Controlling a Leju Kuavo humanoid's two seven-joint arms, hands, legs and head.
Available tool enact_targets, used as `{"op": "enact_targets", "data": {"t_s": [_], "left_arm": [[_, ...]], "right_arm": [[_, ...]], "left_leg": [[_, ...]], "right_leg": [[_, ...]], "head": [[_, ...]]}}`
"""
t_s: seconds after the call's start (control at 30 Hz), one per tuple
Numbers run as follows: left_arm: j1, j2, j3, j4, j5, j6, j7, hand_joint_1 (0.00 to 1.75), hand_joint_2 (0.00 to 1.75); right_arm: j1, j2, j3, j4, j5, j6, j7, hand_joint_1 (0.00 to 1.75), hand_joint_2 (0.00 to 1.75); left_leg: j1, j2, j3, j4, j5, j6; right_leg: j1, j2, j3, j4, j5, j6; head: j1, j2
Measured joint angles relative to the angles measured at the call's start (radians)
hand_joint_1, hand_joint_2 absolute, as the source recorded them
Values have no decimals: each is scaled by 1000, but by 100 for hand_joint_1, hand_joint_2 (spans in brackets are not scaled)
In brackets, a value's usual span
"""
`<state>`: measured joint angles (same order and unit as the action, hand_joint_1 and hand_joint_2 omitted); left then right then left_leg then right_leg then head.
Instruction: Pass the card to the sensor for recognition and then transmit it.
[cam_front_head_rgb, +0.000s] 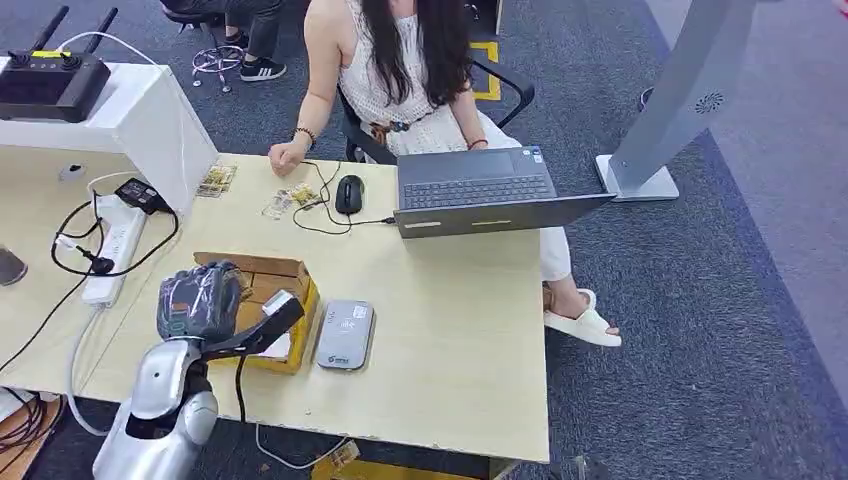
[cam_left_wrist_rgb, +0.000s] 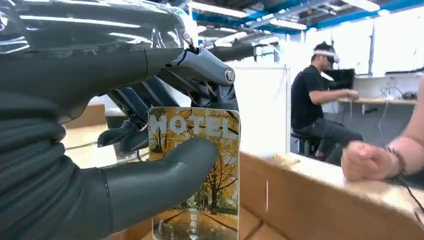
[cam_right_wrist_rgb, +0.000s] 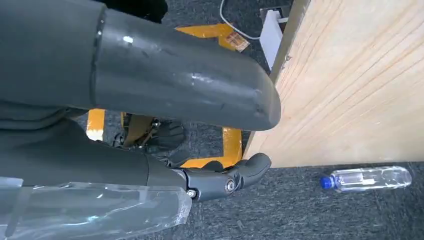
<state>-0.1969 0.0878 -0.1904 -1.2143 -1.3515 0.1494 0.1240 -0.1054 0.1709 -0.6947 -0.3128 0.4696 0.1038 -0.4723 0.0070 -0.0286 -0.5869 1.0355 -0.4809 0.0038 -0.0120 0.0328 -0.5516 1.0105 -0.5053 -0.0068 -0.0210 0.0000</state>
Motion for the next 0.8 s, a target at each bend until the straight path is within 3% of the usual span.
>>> {"op": "enact_targets", "data": {"t_s": [0.27, 0.4, 0.6, 0.8], "left_arm": [[-186, -4, 3, 125, -87, 141, 14, 175, 175], [-341, 8, 4, 245, -130, 203, 19, 175, 175], [-537, 26, 4, 416, -185, 193, 40, 175, 175], [-633, 30, 3, 514, -187, 180, 45, 175, 175]], "right_arm": [[-13, 1, 4, 5, 21, 1, 10, 0, 0], [-23, 2, 11, 12, 23, 1, 17, 0, 0], [-32, 3, 27, 21, 21, 0, 25, 0, 0], [-35, 4, 32, 26, 15, 0, 28, 0, 0]], "left_leg": [[0, -1, 0, 0, 2, 0], [0, -2, -1, 0, 3, 0], [1, -2, -1, 1, 4, -1], [1, -2, -1, 1, 3, -1]], "right_leg": [[0, -1, 0, 0, 1, 0], [0, -2, 0, 1, 2, 0], [0, -2, 0, 1, 2, 0], [0, -2, -1, 1, 2, 0]], "head": [[0, 0], [0, 0], [1, 0], [1, 0]]}}
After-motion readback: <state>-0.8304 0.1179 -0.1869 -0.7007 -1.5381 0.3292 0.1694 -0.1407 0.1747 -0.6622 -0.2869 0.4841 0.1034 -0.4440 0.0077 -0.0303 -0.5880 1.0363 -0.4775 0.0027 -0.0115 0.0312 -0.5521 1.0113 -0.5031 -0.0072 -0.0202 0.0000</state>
